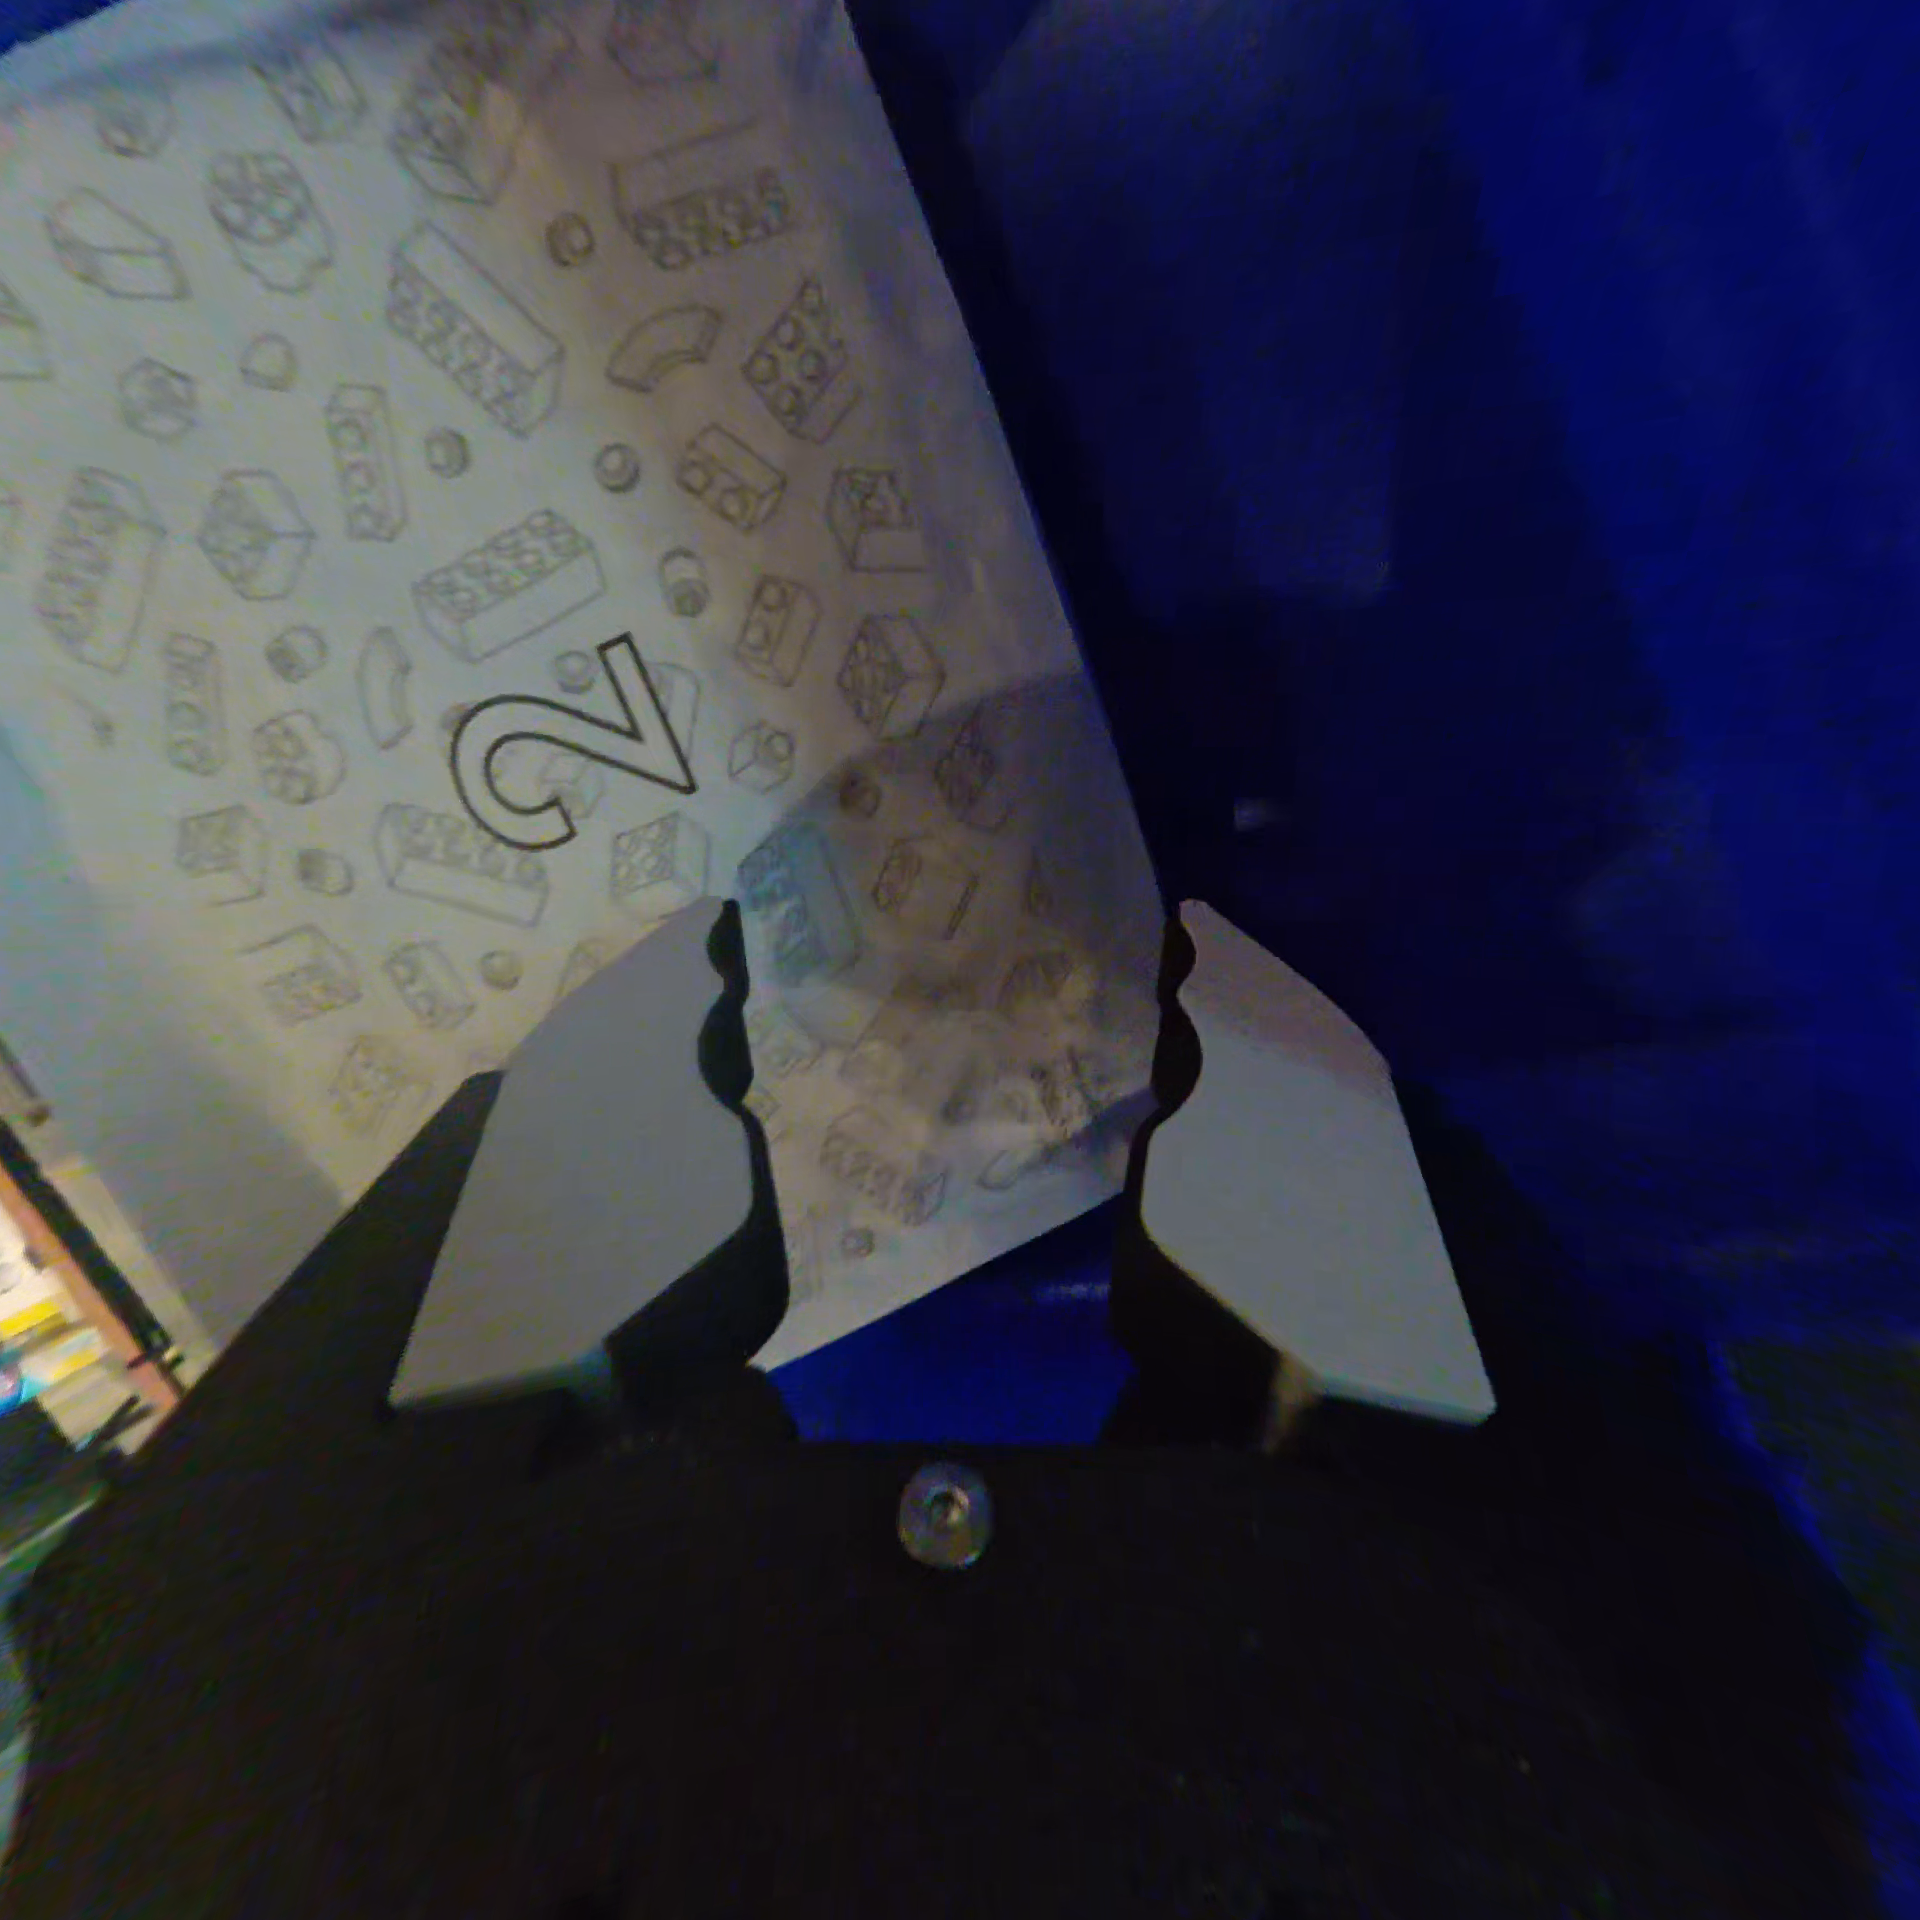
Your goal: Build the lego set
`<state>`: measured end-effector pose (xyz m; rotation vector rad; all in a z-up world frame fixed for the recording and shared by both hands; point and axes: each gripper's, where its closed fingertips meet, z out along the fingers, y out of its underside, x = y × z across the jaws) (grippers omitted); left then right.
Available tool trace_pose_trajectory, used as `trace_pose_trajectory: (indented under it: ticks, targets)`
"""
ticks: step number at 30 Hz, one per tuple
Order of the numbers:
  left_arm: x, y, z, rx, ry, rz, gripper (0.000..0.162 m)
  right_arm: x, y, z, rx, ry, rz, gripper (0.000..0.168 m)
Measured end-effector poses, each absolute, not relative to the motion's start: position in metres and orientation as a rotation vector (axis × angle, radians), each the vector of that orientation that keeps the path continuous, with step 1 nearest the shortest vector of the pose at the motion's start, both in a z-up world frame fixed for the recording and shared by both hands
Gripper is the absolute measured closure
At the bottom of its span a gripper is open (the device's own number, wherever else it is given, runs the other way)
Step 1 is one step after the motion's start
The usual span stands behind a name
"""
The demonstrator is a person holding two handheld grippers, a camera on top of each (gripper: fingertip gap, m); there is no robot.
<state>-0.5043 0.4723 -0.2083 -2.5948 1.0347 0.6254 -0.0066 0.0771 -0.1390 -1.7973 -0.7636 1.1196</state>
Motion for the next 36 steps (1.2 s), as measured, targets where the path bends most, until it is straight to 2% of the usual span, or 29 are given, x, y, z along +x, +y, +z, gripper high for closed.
trace_pose_trajectory:
  ticks: [9, 12, 23, 36]
  targets:
    - [-0.519, 0.489, -0.228, -2.569, 0.873, 0.936, 0.082, -0.005, 0.077, -0.139, -1.794, -0.760, 1.115, 0.145]
    - [-0.532, 0.492, -0.227, -2.535, 0.877, 1.092, 0.085, -0.005, 0.077, -0.141, -1.803, -0.759, 1.109, 0.145]
    - [-0.547, 0.499, -0.222, -2.494, 0.853, 1.158, 0.126, -0.002, 0.079, -0.142, -1.809, -0.743, 1.098, 0.145]
    - [-0.515, 0.496, -0.178, -2.532, 0.771, 0.726, 0.144, -0.002, 0.079, -0.143, -1.810, -0.744, 1.103, 0.145]
